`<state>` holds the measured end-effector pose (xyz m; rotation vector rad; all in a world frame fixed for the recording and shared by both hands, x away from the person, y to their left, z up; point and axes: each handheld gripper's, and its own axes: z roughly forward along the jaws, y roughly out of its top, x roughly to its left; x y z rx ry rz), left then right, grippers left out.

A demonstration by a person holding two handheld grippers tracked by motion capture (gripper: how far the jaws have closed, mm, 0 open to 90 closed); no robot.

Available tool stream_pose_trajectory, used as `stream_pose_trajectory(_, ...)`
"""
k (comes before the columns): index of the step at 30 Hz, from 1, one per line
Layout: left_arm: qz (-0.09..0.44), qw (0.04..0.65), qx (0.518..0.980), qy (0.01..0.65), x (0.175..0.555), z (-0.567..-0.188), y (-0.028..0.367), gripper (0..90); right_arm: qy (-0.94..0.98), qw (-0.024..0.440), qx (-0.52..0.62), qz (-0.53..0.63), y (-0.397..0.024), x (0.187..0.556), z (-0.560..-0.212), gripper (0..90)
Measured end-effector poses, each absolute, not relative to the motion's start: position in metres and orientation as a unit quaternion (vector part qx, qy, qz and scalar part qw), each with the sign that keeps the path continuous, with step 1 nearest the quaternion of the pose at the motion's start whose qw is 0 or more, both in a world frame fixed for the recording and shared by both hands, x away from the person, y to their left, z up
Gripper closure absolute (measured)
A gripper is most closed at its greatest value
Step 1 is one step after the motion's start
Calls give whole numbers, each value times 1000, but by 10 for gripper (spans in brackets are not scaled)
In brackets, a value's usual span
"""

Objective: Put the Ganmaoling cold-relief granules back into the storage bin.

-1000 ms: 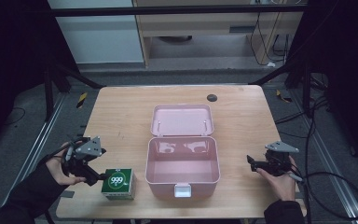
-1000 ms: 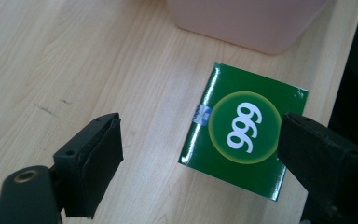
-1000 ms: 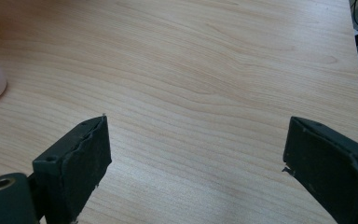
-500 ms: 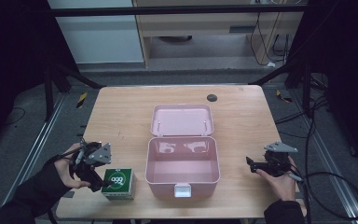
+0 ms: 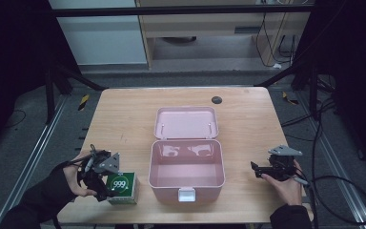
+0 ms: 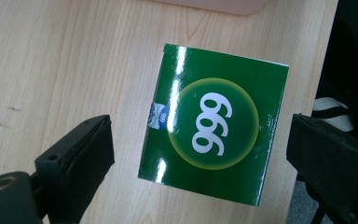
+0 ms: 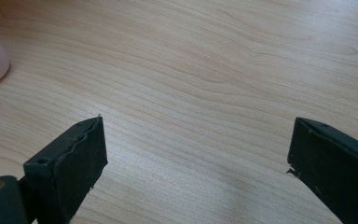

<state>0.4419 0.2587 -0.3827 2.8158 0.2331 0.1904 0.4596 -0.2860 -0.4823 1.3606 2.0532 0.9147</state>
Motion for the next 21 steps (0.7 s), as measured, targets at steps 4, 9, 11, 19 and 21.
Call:
stream_pose_trajectory(4, 65, 150, 984, 76, 442, -387, 256, 58, 756, 254, 500, 338, -286, 460, -482, 48)
stream_pose_trajectory(9, 59, 136, 986, 74, 445, -394, 252, 59, 757, 248, 501, 337, -285, 460, -483, 46)
stream_pose_trajectory(11, 55, 136, 987, 69, 446, -397, 250, 55, 759, 249, 499, 336, -285, 460, -483, 46)
stream_pose_trajectory(19, 48, 120, 990, 55, 446, -407, 243, 45, 761, 244, 502, 330, -284, 460, -484, 45)
stream_pose_trajectory(21, 47, 118, 990, 54, 446, -408, 243, 45, 762, 244, 501, 330, -284, 460, -484, 44)
